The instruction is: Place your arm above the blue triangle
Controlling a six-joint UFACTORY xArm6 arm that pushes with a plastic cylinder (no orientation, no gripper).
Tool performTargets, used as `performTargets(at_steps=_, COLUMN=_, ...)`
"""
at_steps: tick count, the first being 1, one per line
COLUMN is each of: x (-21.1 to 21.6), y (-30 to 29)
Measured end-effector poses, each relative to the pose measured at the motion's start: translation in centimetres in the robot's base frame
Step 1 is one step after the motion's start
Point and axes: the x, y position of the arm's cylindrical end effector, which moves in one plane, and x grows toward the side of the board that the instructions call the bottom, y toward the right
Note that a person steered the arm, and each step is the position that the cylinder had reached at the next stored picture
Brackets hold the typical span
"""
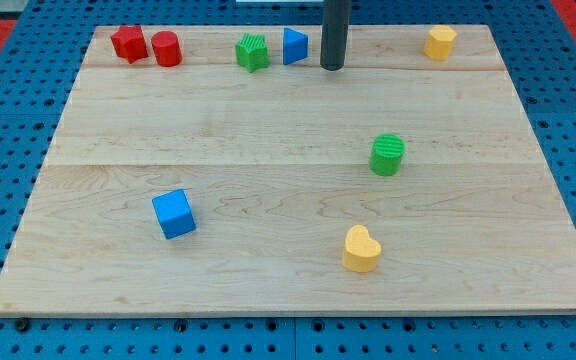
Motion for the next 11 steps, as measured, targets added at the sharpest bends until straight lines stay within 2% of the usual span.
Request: performTargets(at_steps=11, x=2.2, y=-0.8)
